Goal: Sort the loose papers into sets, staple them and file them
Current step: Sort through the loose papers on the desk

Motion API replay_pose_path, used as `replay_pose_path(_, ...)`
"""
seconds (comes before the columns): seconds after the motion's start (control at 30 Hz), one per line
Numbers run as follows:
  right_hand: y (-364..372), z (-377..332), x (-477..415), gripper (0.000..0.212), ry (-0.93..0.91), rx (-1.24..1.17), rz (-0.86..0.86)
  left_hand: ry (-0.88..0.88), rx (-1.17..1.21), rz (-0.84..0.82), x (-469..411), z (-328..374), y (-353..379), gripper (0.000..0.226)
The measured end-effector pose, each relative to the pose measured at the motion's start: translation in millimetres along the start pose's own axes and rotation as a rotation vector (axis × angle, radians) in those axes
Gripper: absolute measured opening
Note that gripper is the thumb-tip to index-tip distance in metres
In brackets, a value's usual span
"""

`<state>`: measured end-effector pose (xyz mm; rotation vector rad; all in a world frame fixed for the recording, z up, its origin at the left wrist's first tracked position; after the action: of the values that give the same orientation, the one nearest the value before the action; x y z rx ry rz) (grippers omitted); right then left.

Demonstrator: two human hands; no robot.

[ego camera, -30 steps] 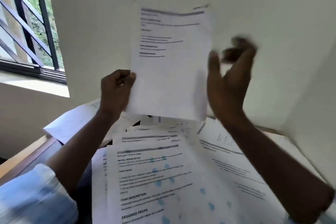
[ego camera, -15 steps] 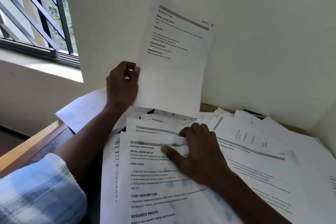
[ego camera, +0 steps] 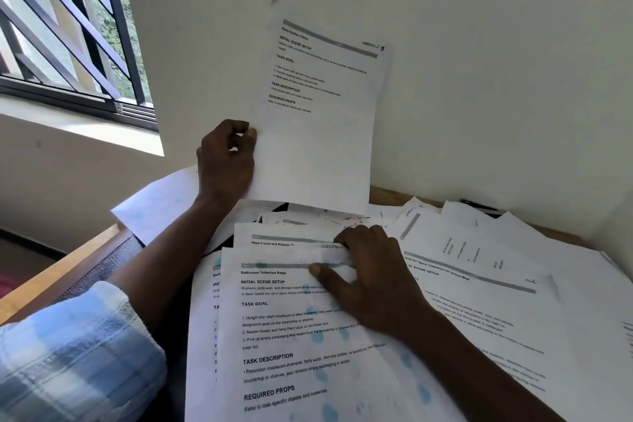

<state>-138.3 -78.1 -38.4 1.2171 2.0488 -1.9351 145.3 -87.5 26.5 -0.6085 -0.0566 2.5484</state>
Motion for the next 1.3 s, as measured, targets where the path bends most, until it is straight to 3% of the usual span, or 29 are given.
replay_pose_path(0.17, -16.3, 5.6, -0.8, 0.02, 0.031, -0.292, 0.206, 0.018, 0.04, 0.046, 0.0, 12.4, -11.2, 0.016)
replay_pose_path(0.27, -31.8, 2.4, -0.1, 0.014, 0.032, -0.405, 0.34, 0.029, 0.036, 0.059, 3.3, 27.3, -27.5, 0.015)
replay_pose_path(0.5, -43.8, 2.7, 2.7, 0.013, 0.042, -0.371, 0.553, -0.033, -0.083, -0.197, 54.1, 51.7, -88.8, 0.012)
replay_pose_path(0.77, -39.3, 1.4, -0.6, 0.012, 0.011, -0.301, 0.509, -0.446, -0.223, -0.638, 139.2, 26.7, -166.6, 0.027)
replay_pose_path(0.9, -36.3, 1.4, -2.3, 0.01, -0.001, -0.302, 0.421, -0.55, -0.279, -0.679, 169.5, 15.7, -182.9, 0.048)
replay_pose_path(1.0, -32.8, 0.8, -4.8, 0.012, -0.003, -0.369, 0.334, -0.571, -0.306, -0.634, 182.8, 17.8, -187.7, 0.036)
replay_pose_path(1.13, -22.8, 1.6, -4.9, 0.042, 0.117, -0.406, 0.17, -0.488, -0.497, -0.677, 191.3, 30.9, -186.9, 0.036)
replay_pose_path(1.23, -15.9, 4.0, -2.4, 0.06, 0.168, -0.409, 0.138, -0.114, -1.01, -0.544, 171.5, 50.5, -192.2, 0.047)
replay_pose_path(1.3, -15.2, 6.2, -0.5, 0.064, 0.207, -0.433, 0.151, 0.125, -1.072, -0.396, 160.1, 70.6, -184.7, 0.045)
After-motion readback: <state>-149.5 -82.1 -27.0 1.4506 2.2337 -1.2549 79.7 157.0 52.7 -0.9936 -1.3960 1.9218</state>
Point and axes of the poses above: each hand's wrist, its own x-axis away from the middle knuckle, its own y-axis out of the palm, z = x × y, the point moved 5 cm from there along -x, towards the middle knuckle, and after that the axes turned 11 degrees about -y, right-handed, at the moved point
